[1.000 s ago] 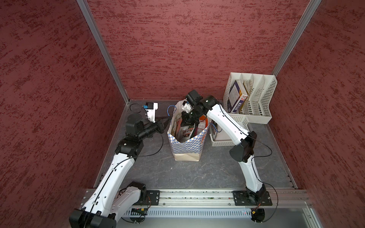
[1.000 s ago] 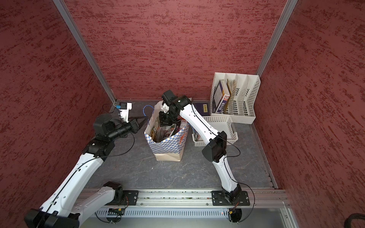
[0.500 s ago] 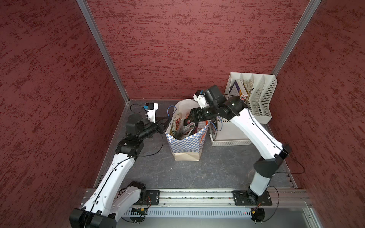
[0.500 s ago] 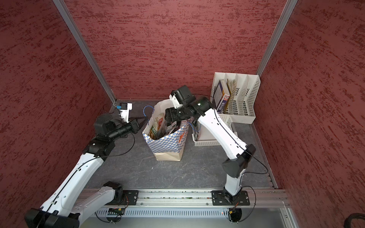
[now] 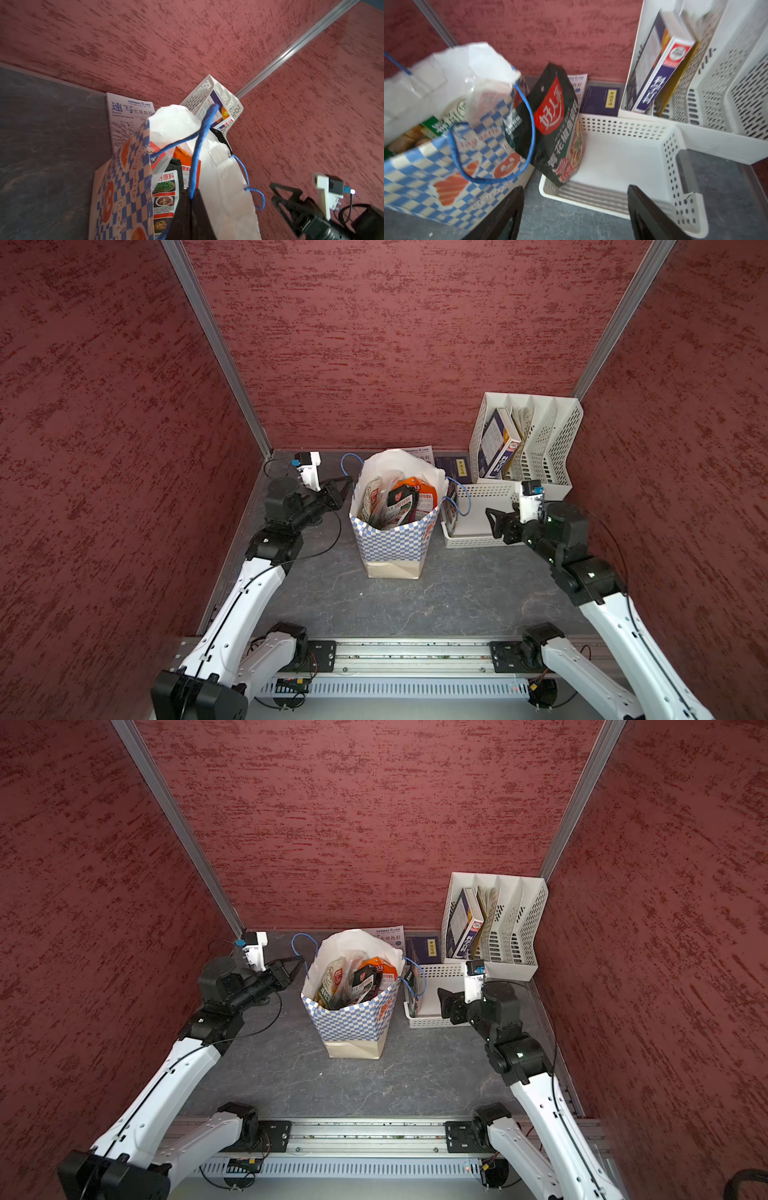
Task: Place the condiment packets inside the bag
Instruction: Pick up the condiment packet from the storage box.
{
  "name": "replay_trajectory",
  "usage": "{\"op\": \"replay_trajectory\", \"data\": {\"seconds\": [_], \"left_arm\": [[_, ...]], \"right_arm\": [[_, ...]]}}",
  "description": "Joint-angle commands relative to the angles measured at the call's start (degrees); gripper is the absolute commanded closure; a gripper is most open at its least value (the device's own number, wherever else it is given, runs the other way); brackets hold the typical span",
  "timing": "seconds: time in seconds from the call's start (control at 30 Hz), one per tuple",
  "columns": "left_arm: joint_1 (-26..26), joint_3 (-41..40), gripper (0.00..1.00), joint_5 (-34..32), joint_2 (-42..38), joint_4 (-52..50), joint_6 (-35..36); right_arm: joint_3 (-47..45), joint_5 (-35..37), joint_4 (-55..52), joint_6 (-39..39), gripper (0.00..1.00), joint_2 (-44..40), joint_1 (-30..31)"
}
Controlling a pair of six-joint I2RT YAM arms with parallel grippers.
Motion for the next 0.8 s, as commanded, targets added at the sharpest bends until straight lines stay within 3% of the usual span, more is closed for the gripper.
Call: {"op": "replay_trajectory", "data": {"seconds": [0.0, 0.2, 0.43, 0.7, 0.77], "left_arm": [[1.1, -0.7, 1.0, -7.3, -3.3, 2.0, 0.3], [1.2, -1.2, 1.0, -0.2, -3.9, 3.6, 1.6], [1.1, -0.8, 1.0, 2.6, -4.4, 4.0, 2.7], [1.0, -0.5, 1.0, 3.8, -4.9, 3.0, 3.3], [1.0, -0.5, 1.0, 3.7, -5.3, 2.5, 3.9]], "right_arm": [[-7.0, -10.3, 17.3, -3.8, 0.18, 3.0, -0.4], [-14.0, -18.5, 39.3, -3.4, 0.17, 15.3, -0.3], [-11.4, -15.8, 48.8, 2.6, 0.23, 29.0, -0.2], [-10.6, -1.0, 53.5, 9.7, 0.48, 36.3, -0.2], [-10.9, 0.0, 53.9, 9.7, 0.6, 36.7, -0.1]]}}
